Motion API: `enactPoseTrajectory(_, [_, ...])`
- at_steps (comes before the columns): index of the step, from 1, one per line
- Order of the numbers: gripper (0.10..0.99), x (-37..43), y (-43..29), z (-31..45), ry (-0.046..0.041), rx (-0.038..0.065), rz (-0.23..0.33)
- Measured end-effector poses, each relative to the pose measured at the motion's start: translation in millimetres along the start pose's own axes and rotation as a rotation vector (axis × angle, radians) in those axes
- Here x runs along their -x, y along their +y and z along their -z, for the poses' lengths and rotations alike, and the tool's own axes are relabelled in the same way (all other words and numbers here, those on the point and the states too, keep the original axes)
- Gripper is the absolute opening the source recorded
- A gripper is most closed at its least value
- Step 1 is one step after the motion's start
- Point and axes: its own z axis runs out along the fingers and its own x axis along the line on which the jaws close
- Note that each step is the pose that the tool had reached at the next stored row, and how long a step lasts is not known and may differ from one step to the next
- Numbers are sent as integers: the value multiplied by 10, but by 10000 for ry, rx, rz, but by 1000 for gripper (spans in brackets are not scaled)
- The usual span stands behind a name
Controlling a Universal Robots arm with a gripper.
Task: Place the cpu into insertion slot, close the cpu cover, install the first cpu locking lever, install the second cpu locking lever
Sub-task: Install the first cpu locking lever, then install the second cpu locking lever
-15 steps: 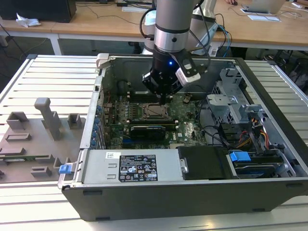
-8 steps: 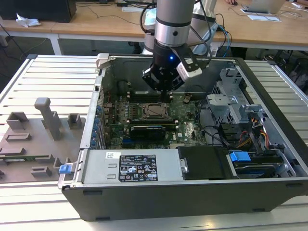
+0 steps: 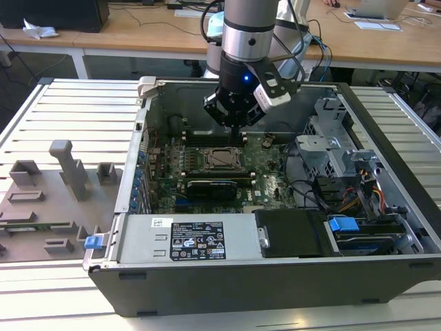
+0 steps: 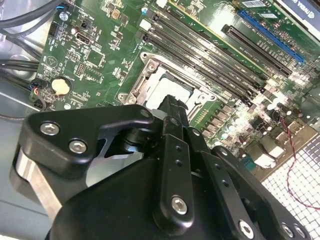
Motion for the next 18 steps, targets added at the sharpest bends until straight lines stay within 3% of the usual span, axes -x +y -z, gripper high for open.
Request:
enactPoseTrajectory(9, [106, 0, -3, 3, 1, -3, 1])
enactPoseTrajectory(18, [106, -1, -68, -1, -1, 0, 0])
